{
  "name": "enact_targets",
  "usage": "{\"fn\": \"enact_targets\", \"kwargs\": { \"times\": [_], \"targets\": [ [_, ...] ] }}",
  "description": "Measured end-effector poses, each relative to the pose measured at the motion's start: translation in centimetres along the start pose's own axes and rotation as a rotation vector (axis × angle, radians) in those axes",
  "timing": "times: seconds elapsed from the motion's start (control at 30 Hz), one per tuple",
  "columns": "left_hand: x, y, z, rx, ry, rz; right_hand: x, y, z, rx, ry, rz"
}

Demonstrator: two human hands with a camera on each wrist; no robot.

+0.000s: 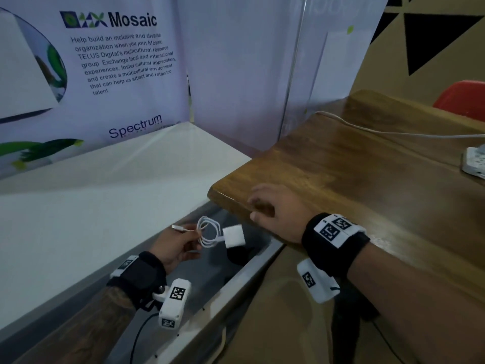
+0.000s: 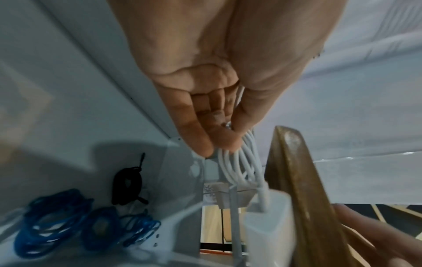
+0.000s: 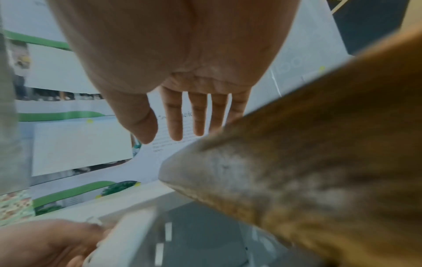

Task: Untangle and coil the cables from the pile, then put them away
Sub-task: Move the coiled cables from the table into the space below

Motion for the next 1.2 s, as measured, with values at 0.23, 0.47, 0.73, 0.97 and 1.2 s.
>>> {"fn": "enact_targets", "kwargs": {
  "times": [0.23,0.47,0.73,0.97,1.2],
  "targets": [
    [4.4,-4.6,1.1,-0.110,-0.114,0.089,-2.6,-0.1,-2.0,0.062,0.095,-0.123],
    [9.3,-12.0,1.6,-0.165,-0.119,0.294,-2.8,-0.3,-2.3,0.069,0.107,-0.134],
    [14.5,-15.4,2.3,-0.185,-0.251,0.525,-2.7,-0.4,-2.3,0.072,0.114,-0.138],
    [14.3,-13.6,3.4,-0.200,-0.328,0.541,-2.4,-0.4,-2.2,0.060,0.127,-0.128],
    [5.5,-8.1,0.6,-0.123,-0.785,0.191,-2.3,-0.3,-2.1,0.055,0.129,-0.116]
  ]
}}
Point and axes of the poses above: each hand's wrist, its own y-axis away from the middle knuckle, its own z-axis out of the back of the hand, x = y × z, the point moved 10 cm from there along -y, towards the middle knuckle, and after that the axes turned 7 degrees about z, right-handed, at the moved point
